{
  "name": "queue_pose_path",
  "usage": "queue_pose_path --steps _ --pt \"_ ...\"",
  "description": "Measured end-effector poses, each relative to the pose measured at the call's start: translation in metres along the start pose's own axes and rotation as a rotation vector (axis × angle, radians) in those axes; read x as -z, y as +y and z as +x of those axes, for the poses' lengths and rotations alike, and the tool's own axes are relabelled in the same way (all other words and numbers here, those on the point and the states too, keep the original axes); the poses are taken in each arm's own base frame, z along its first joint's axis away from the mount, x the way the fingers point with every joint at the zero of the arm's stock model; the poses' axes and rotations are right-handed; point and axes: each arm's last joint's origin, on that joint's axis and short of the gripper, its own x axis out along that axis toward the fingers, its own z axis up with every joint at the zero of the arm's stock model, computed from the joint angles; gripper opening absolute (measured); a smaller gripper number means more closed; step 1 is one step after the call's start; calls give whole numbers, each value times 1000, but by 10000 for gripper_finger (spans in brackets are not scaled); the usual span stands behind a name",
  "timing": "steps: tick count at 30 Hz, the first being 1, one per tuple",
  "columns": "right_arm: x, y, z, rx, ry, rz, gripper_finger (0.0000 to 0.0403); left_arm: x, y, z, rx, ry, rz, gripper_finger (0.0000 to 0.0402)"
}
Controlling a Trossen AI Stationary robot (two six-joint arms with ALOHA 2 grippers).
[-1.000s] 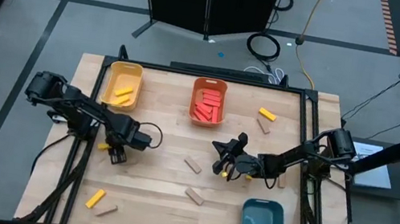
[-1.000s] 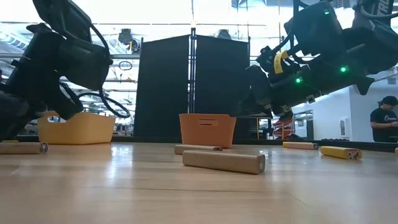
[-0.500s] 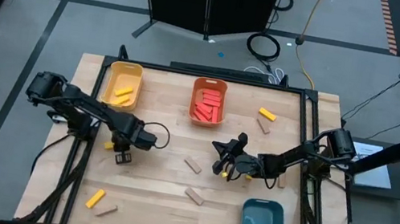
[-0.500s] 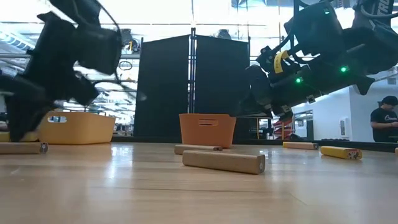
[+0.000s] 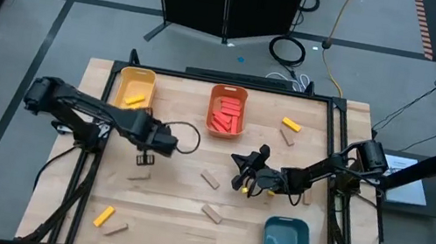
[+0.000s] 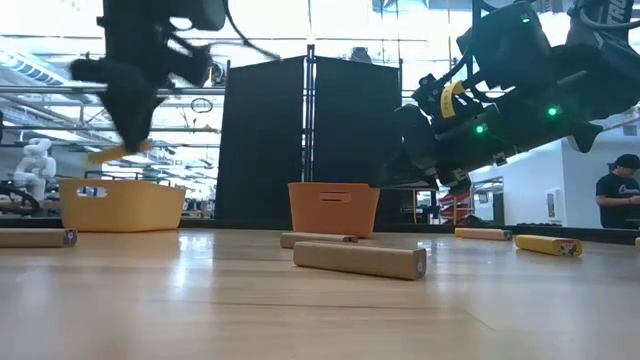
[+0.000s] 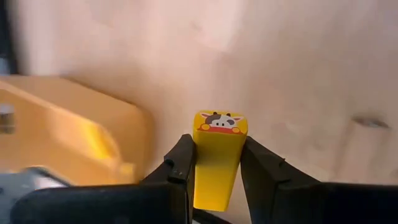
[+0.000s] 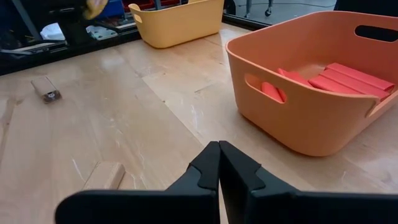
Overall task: Sort blocks
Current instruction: Put the yellow block into the yellow bin
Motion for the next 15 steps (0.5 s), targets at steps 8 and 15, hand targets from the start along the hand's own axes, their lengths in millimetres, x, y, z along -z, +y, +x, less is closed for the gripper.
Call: queue_pose_path --steps 8,15 --pt "0 0 0 0 1 0 0 21 53 -22 -134 -128 -109 83" --pt "0 0 0 -1 0 0 0 37 108 -20 -185 -166 -263 83"
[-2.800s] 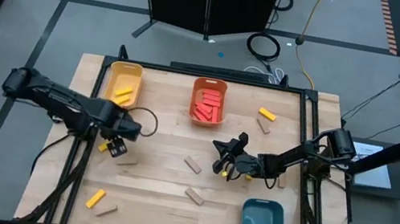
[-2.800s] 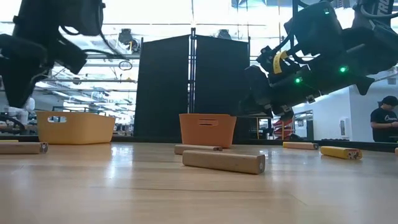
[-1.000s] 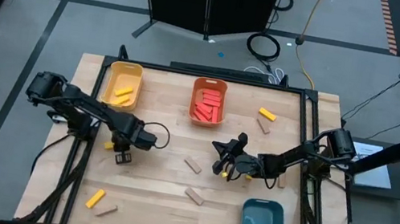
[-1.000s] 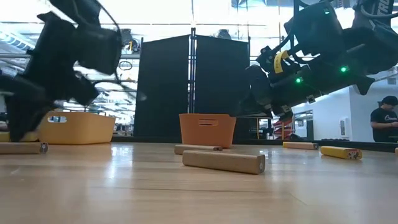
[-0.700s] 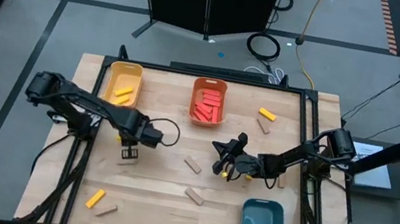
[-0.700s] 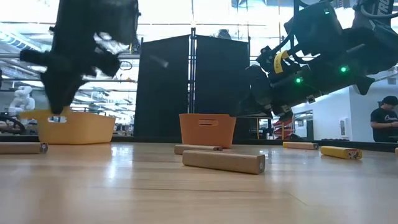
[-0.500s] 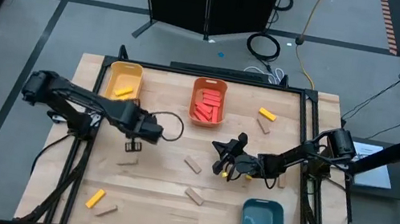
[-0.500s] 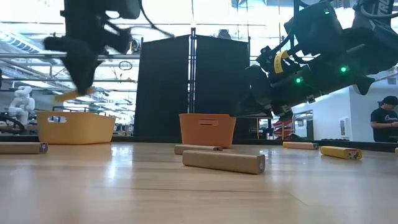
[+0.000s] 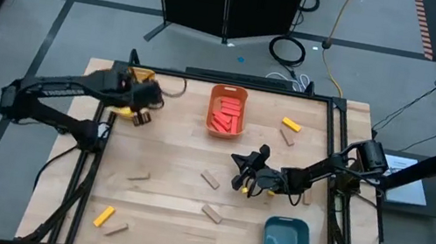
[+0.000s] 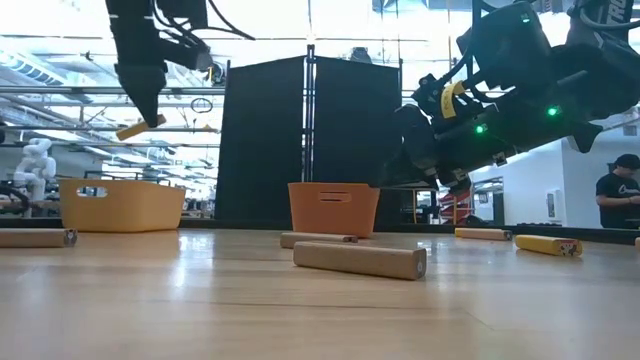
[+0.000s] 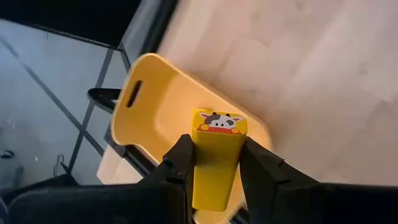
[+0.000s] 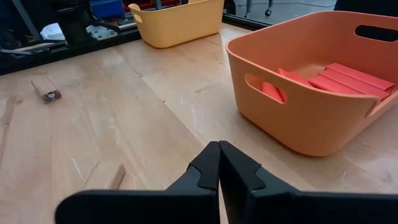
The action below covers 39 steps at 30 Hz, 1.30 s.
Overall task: Sort blocks
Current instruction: Put the yellow block into the yellow bin
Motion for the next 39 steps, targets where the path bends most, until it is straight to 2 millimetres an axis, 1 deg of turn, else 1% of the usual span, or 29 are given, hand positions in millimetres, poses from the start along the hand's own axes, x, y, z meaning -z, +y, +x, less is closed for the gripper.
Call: queue_pose_path --steps 3,5,9,11,14,16,22,32,39 --pt "0 0 0 0 0 0 0 -4 18 13 -13 -16 -100 83" --pt "0 0 0 0 0 0 0 -5 27 25 16 -15 -180 83" --pt "0 0 0 0 0 0 0 -5 43 50 49 58 -300 83" --pt "0 0 0 0 0 -2 0 -4 49 61 35 115 -367 84" --pt "1 0 0 3 5 -9 0 -4 55 72 11 172 -394 87" --pt "1 -1 0 5 10 -14 0 -5 56 77 10 194 -398 93" --pt "1 -1 0 4 10 -13 0 -9 52 86 18 228 -383 123" --pt "1 -1 0 5 10 -14 0 -9 49 86 26 241 -384 186" --pt "1 -1 0 5 10 -4 0 -8 45 84 33 263 -358 194"
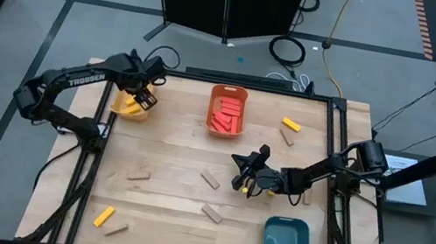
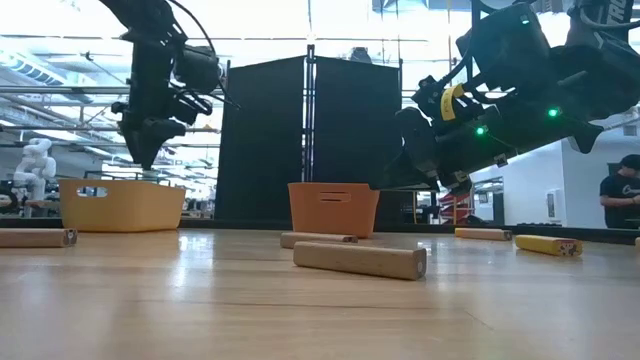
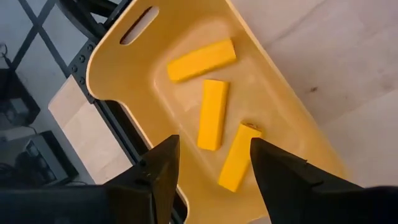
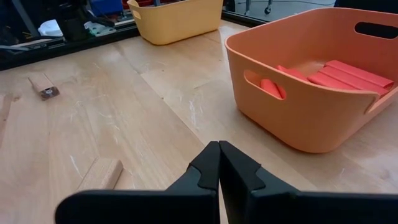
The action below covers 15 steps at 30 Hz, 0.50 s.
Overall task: Sort blocks
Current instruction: Put the yellow block into the yellow bin
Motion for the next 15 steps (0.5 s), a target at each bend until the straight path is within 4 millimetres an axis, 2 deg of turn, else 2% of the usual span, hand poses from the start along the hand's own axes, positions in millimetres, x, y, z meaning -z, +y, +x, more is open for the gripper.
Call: queue_pose_path --steps 4,9,13,15 --pt "0 0 0 -2 -3 5 0 4 -14 -11 71 -56 53 194" --pt "-7 5 1 -55 -42 47 0 15 -40 -47 267 -289 109 194" --pt "-18 23 3 -132 -62 23 0 34 -67 -80 449 -526 225 194" --pt "-23 33 4 -145 -52 8 0 48 -81 -87 551 -641 281 194"
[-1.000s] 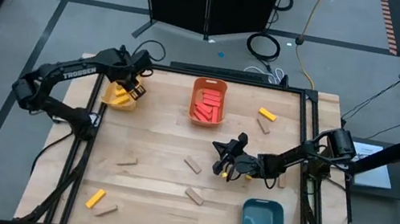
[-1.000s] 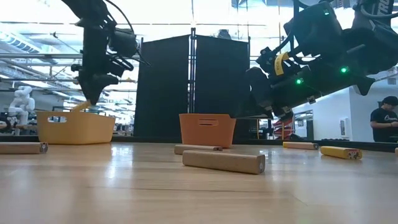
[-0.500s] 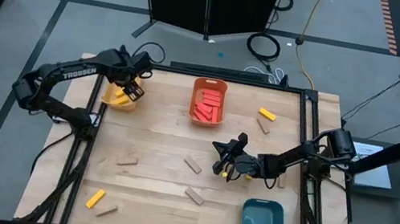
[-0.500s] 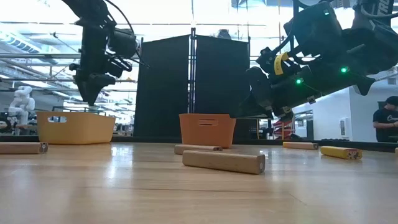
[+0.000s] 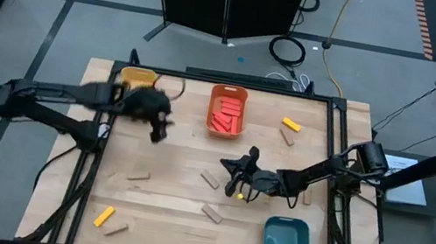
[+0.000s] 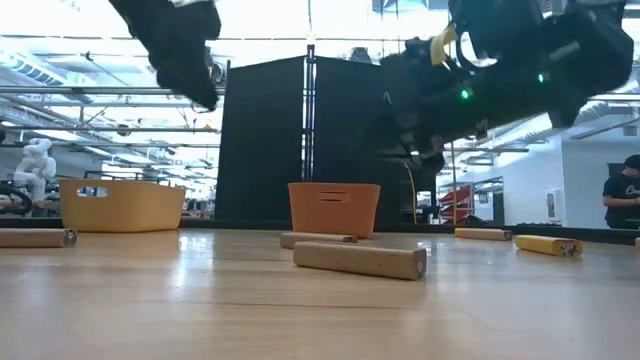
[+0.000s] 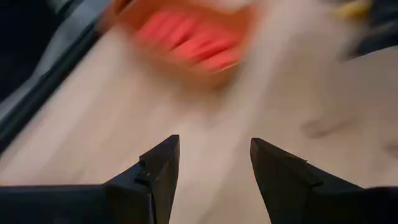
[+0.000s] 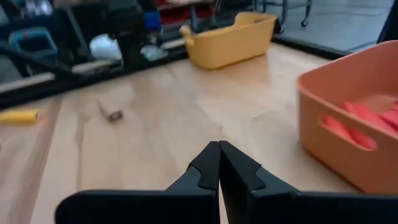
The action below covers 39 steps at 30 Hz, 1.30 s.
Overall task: Sort blocks
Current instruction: Put the yellow block into the yellow bin
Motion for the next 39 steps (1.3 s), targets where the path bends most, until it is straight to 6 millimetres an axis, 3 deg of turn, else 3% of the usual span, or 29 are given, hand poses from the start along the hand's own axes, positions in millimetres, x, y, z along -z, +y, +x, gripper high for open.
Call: queue_pose_path --steps 4,8,13,16,19,23,29,35,39 --pt "-11 18 3 15 112 -77 0 24 -34 8 176 -176 94 194" --pt "-39 29 -6 115 377 -88 0 55 -56 27 315 -350 168 194" --pt "-69 29 -27 299 733 110 0 86 -66 44 427 -575 197 194" --pt "-78 25 -40 403 904 162 0 102 -66 52 459 -633 185 194" --pt "-71 16 -51 553 1004 191 1 113 -63 60 454 -611 187 194" --pt "-52 3 -58 652 1126 249 27 114 -62 60 453 -605 165 194" --pt "-26 -15 -57 690 1161 331 116 105 -65 55 470 -658 148 194" --pt "-16 -28 -55 708 1181 370 212 104 -65 55 472 -657 149 194" --pt "-10 -28 -51 667 1156 397 252 104 -65 55 472 -655 149 194"
